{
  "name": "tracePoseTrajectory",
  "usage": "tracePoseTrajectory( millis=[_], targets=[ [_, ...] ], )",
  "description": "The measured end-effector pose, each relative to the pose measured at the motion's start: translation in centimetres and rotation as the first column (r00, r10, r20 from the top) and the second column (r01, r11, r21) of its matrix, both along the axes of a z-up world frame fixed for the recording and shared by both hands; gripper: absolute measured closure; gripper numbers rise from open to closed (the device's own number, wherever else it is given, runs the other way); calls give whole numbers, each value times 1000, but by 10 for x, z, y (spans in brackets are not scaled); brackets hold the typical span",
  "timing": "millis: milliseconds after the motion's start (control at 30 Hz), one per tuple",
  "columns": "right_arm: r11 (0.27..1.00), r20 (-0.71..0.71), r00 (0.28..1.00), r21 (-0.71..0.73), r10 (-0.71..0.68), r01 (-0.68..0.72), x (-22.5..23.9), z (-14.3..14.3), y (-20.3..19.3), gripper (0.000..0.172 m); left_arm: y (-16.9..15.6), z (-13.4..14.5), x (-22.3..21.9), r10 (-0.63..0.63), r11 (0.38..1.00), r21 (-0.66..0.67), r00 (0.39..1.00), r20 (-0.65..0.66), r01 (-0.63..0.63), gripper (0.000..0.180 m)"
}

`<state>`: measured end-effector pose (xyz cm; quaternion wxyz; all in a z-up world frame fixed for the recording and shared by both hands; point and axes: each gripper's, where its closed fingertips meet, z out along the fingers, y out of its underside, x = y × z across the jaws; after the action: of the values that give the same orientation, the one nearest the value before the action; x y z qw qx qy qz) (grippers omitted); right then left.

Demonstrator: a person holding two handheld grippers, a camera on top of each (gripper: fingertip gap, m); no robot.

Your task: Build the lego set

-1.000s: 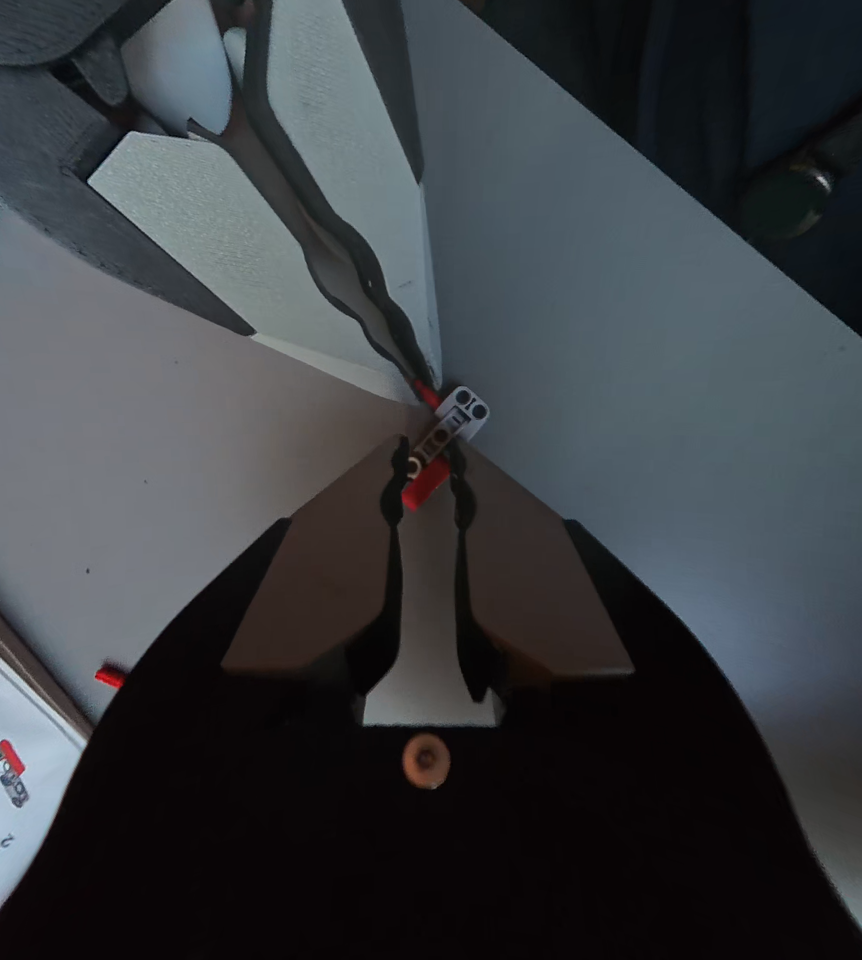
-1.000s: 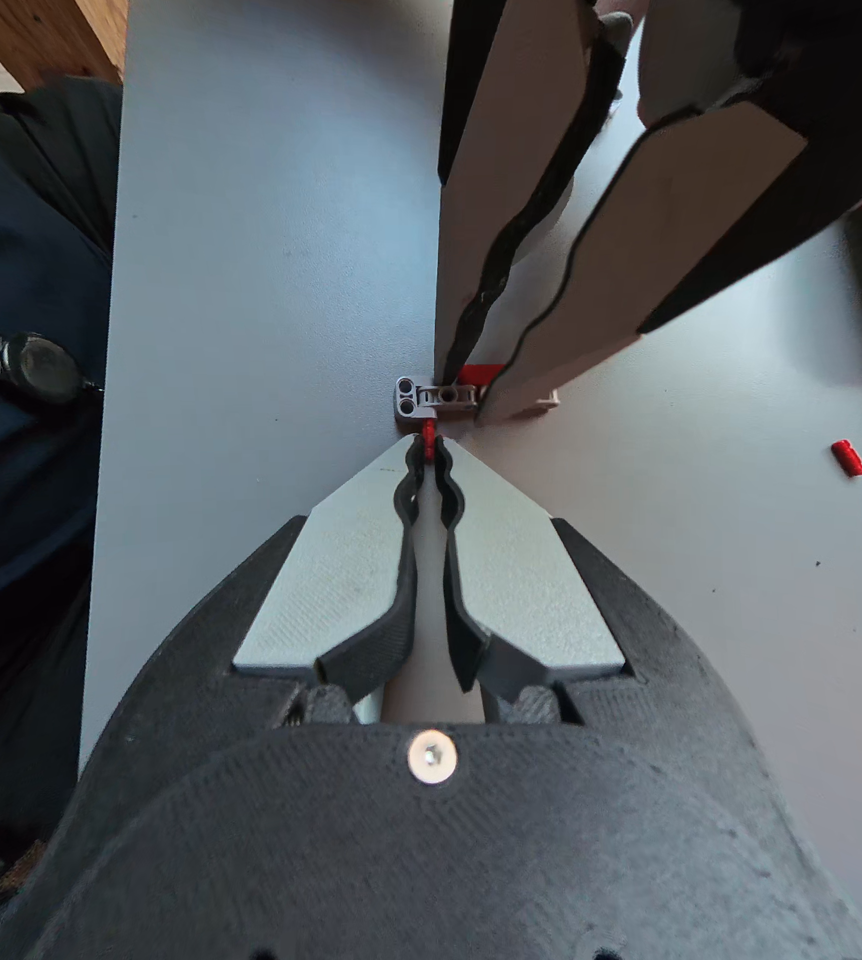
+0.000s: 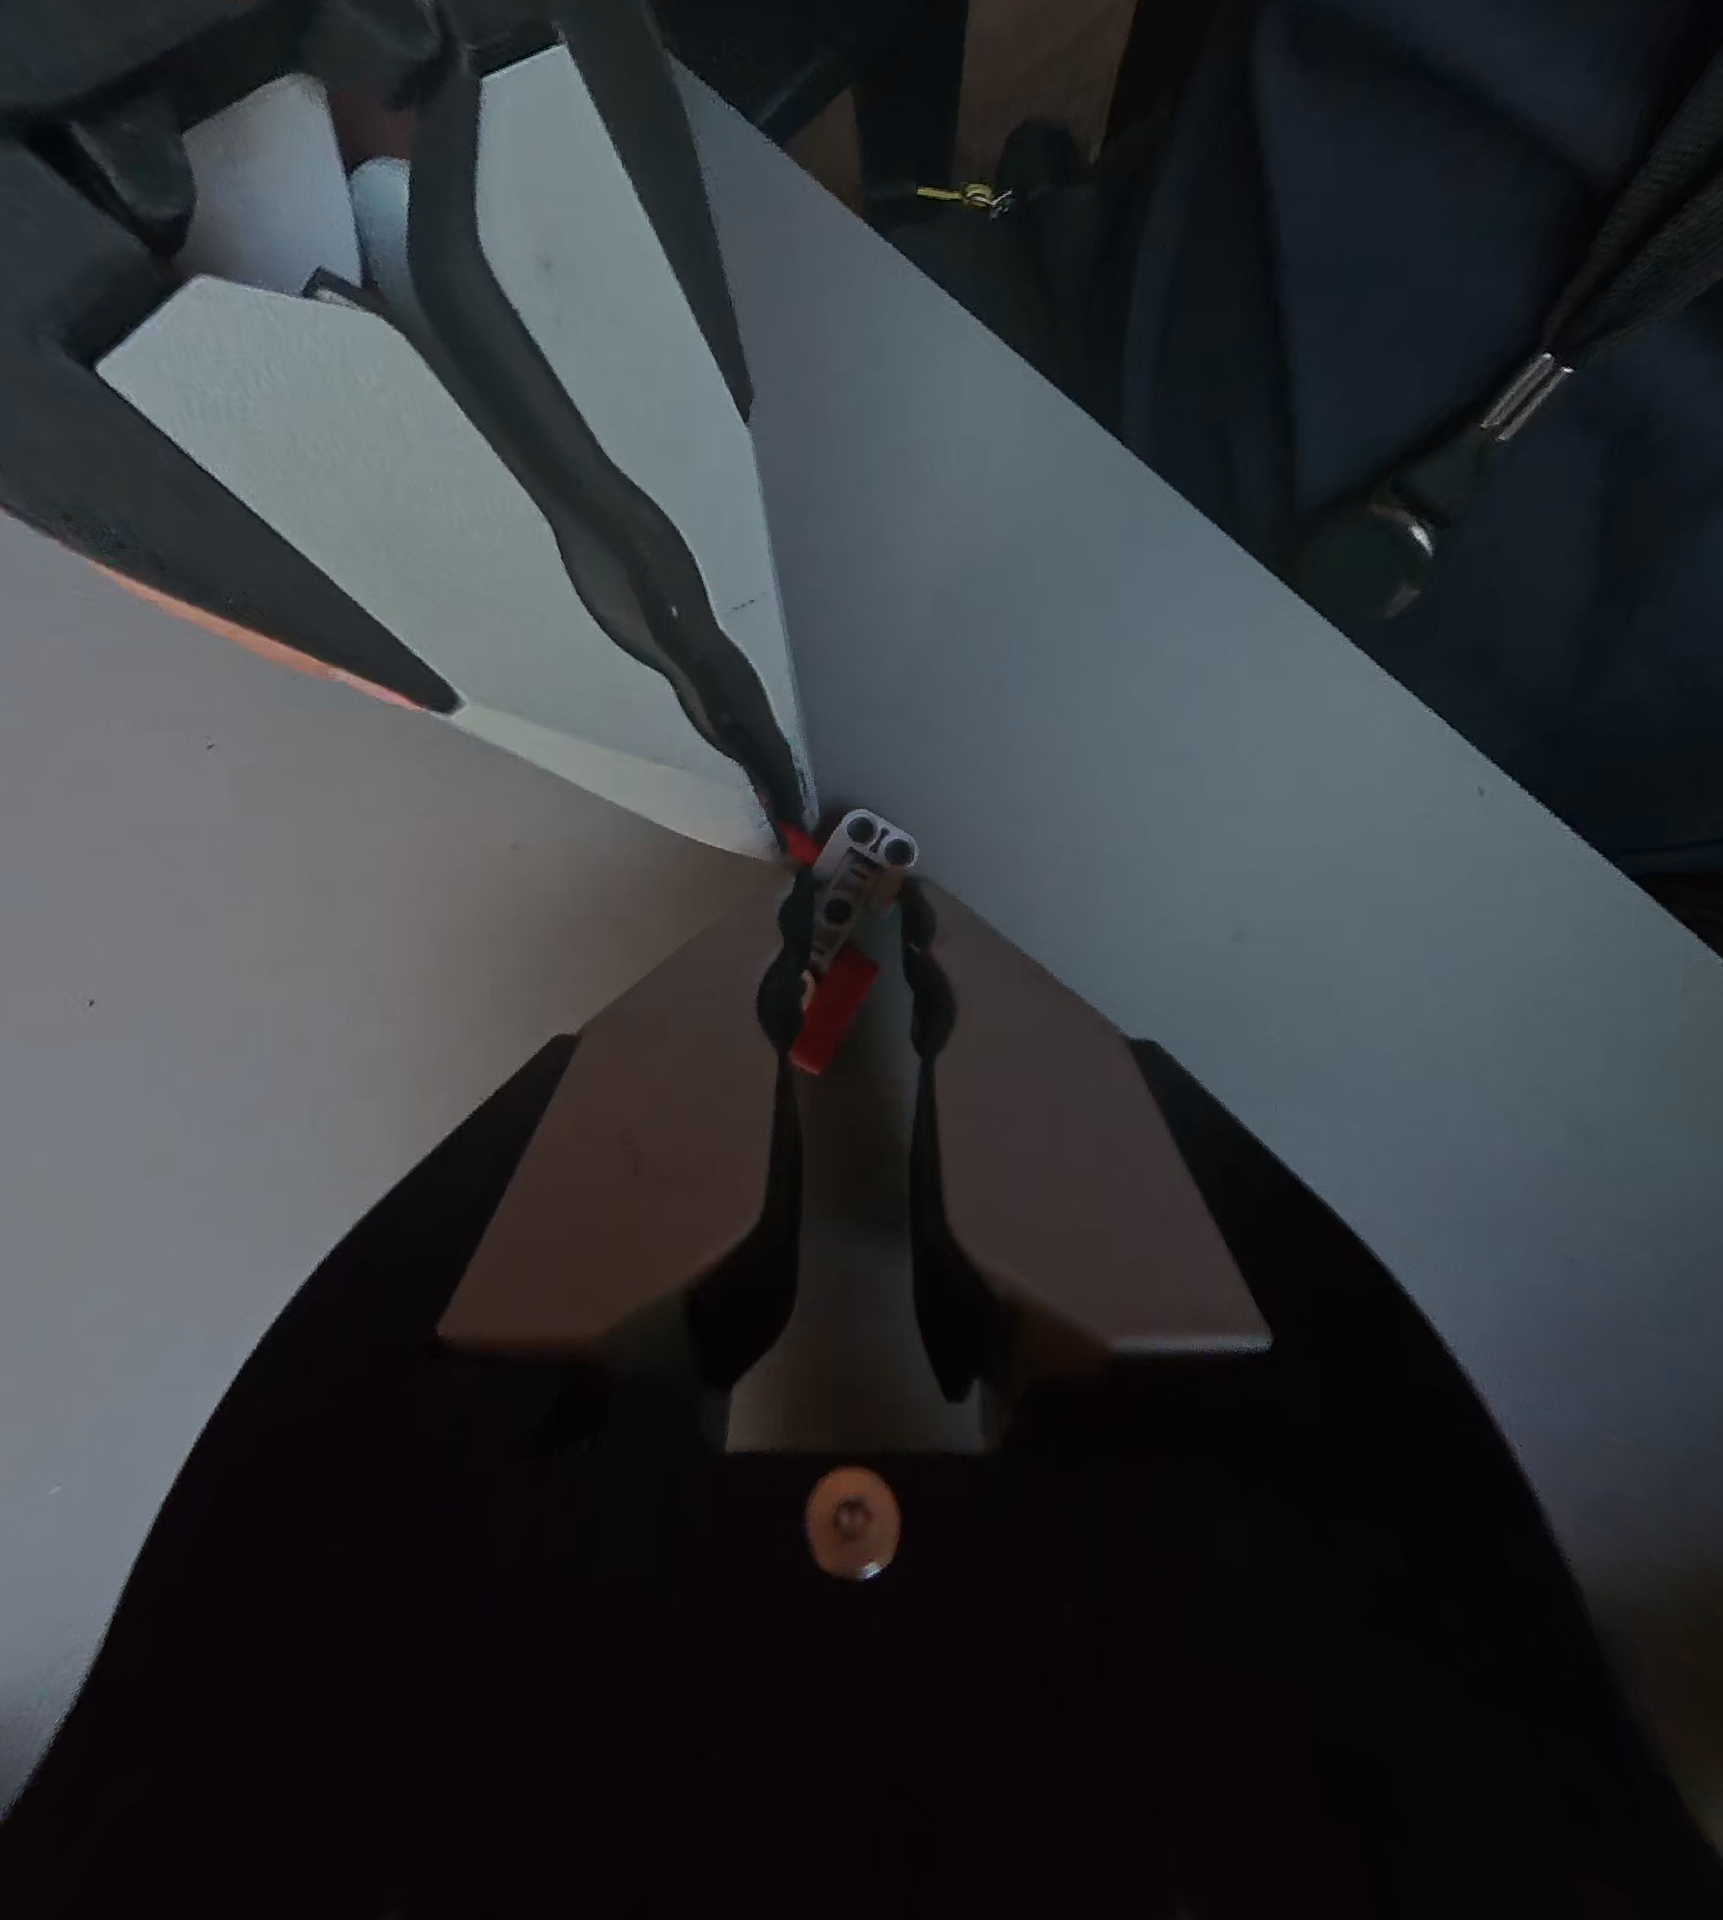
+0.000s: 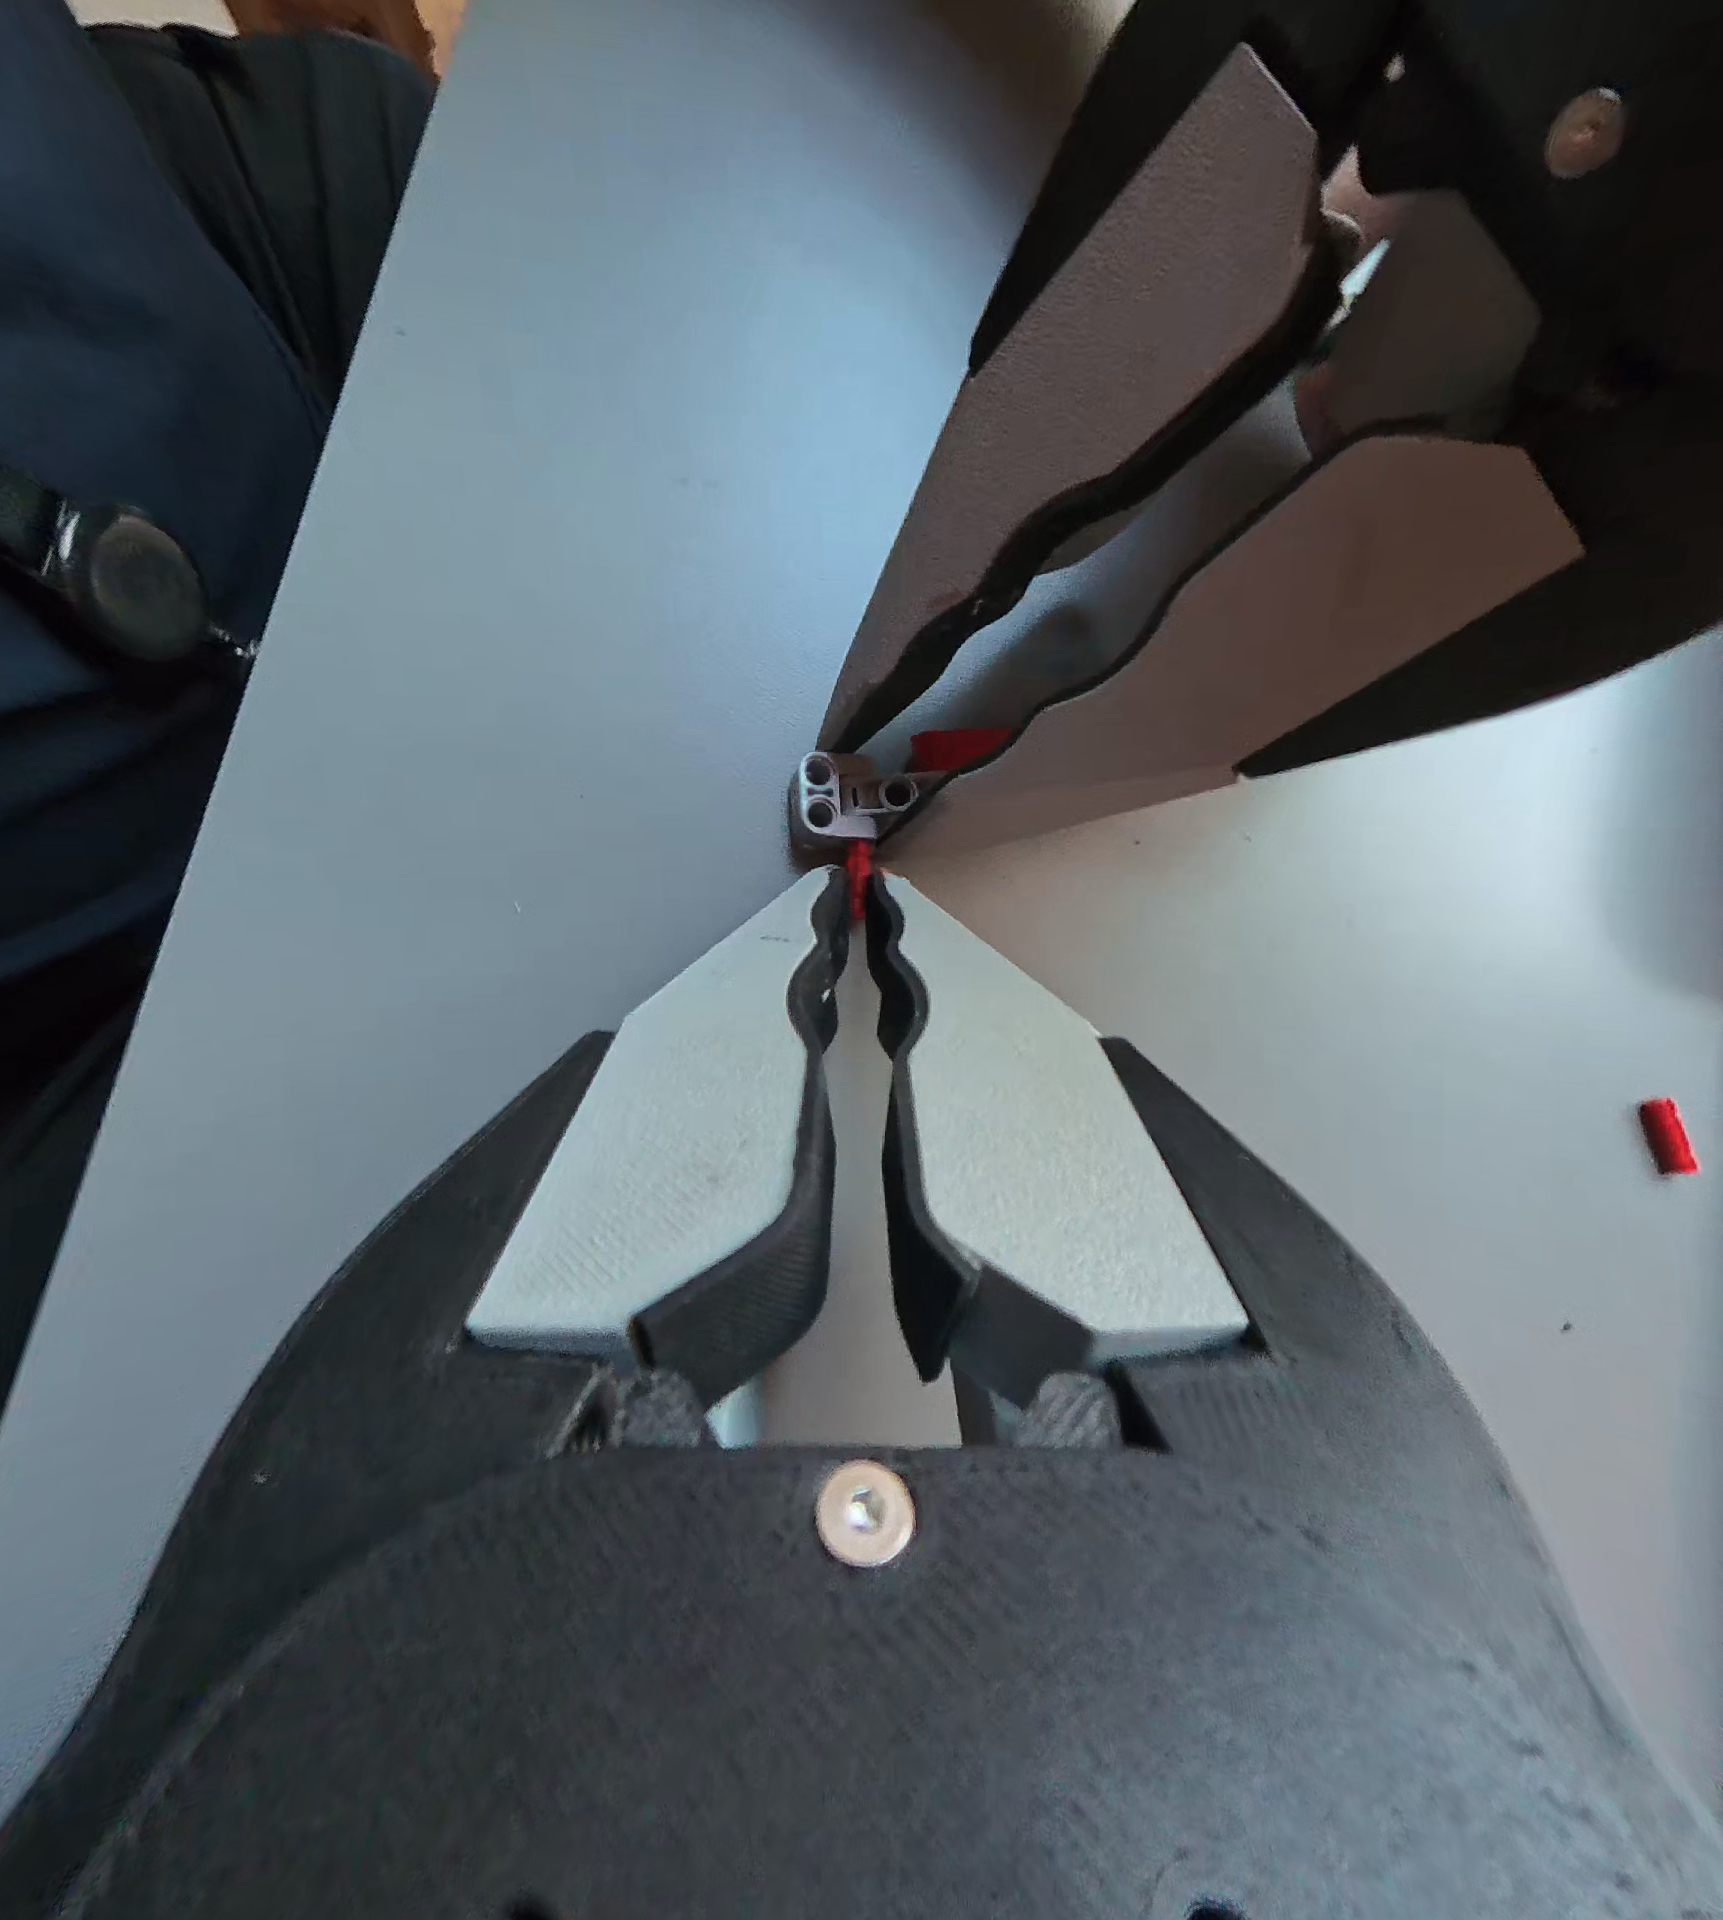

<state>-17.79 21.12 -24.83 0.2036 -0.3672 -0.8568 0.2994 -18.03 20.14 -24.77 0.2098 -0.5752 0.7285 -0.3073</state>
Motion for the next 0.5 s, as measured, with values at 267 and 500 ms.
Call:
tracePoseTrajectory(
  millis=[267,500],
  targets=[
    [994,-120,990,86,73,-63,-3,1,-7,171,-6,0,-1,-51,998,-22,999,19,51,166],
    [997,-150,988,72,24,-13,-1,1,-12,171,-11,-1,0,-54,998,29,998,-26,55,167]
  ],
)
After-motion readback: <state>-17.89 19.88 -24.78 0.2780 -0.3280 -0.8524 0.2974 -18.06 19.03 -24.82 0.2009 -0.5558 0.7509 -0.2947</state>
